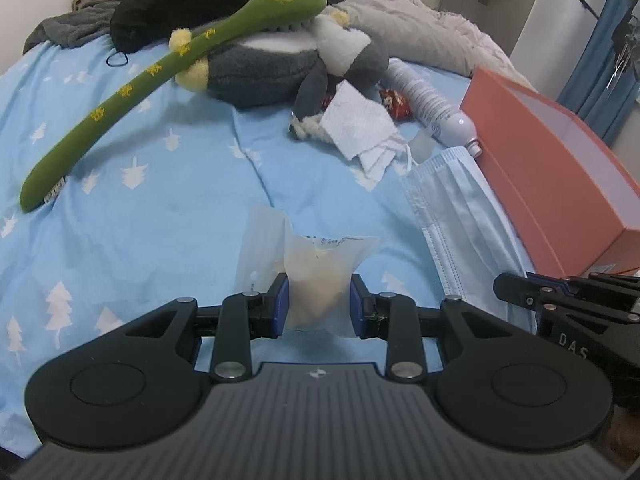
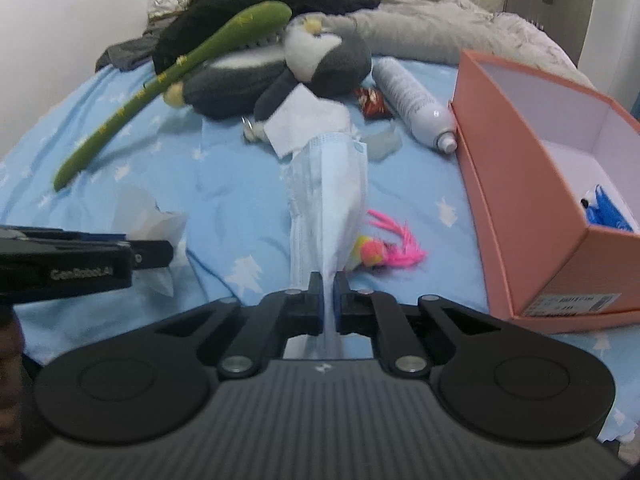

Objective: Organize soft objects
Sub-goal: 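Close the right tool on the mask edge and lift it while the left tool holds the clear bag, then carry the face mask and clear bag over the pink box with both tools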

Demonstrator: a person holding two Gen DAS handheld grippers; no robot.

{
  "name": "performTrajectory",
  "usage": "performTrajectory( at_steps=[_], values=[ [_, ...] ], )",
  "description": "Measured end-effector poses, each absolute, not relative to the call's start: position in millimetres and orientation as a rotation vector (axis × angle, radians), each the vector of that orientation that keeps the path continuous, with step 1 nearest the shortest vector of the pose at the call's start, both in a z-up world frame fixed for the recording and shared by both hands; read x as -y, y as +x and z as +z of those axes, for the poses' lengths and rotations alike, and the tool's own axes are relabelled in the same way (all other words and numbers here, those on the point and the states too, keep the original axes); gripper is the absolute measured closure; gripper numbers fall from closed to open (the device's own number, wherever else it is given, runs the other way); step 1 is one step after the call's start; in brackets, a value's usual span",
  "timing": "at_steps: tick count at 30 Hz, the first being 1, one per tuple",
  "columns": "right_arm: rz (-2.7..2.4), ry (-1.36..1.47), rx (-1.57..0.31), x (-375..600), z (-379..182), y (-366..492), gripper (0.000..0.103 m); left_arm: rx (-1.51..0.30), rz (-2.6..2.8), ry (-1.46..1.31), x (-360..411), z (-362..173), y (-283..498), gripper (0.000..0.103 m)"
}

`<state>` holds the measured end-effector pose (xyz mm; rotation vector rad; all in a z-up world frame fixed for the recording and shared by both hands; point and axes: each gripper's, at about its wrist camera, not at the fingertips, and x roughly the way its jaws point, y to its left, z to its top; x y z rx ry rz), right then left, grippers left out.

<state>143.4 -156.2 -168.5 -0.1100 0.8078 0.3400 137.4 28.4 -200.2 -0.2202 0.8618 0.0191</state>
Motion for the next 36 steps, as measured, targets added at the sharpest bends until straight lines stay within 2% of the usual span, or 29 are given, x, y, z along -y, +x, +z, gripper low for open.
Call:
performTrajectory(
  at_steps=[11,21,36],
  values=[
    [0.363,-0.058,-0.759,162,-132,147,0.095,-0.826,-0.002,-0.221,-22,-165,145,0.067],
    [0.38,-0.023,-0.637,170,-82,158,0.095,-0.726,-0.049,-0.191,-6,-109,169,0.067],
    [0.229,-0.006,-0.439,242,-15,192,0.095,-0.565,-0.229,-0.124,68,-33,237,0.067]
  ],
)
